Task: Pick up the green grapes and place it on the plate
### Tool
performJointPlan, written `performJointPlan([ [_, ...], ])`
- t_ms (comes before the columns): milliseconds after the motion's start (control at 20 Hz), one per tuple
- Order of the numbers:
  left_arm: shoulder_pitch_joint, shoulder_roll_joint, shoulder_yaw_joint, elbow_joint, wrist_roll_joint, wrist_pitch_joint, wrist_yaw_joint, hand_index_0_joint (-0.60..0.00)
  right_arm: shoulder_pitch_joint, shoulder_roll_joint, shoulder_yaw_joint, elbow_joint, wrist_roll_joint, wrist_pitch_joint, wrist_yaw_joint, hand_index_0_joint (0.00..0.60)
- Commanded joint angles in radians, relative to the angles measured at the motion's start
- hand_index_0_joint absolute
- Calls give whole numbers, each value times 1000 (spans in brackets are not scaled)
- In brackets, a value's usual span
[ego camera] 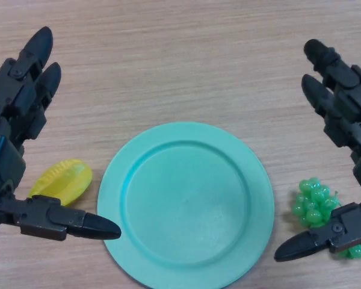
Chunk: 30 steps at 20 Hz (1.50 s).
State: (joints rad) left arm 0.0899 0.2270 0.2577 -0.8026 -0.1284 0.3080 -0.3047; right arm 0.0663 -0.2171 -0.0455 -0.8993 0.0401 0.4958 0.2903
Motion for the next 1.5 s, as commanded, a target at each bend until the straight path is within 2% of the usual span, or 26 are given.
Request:
performJointPlan([
  [50,-25,31,67,-41,-43,-131,20,0,-25,-23,-35,-41,8,-112,-32,0],
  [350,-23,27,45,-16,0,-160,23,0,-14,-24,-73,-19,10,-150,-34,0],
  [550,-13,22,37,-40,13,-144,26,0,28,-13,-68,80,-105,-258,-62,0],
  [750,0,12,45,-32,1,-171,28,0,66,-7,-58,311,-234,-454,-120,0],
  [800,8,10,46,-33,1,-177,25,0,60,-13,-60,404,-286,-527,-150,0],
  [1000,9,8,42,-36,-8,-169,20,0,15,-42,-81,650,-366,-656,-202,0],
  [1250,26,1,40,-41,-18,-180,10,0,-56,-79,-100,899,-347,-749,-250,0],
  [1350,29,-1,43,-42,-21,-182,10,0,-62,-80,-101,924,-331,-755,-258,200],
  [1400,31,-2,47,-41,-21,-184,13,0,-75,-86,-102,963,-342,-774,-283,350],
  [1450,33,-4,51,-41,-21,-188,15,0,-88,-96,-101,1007,-372,-796,-311,450],
  [1500,40,-8,59,-41,-22,-192,19,0,-117,-124,-90,1112,-477,-836,-372,592],
])
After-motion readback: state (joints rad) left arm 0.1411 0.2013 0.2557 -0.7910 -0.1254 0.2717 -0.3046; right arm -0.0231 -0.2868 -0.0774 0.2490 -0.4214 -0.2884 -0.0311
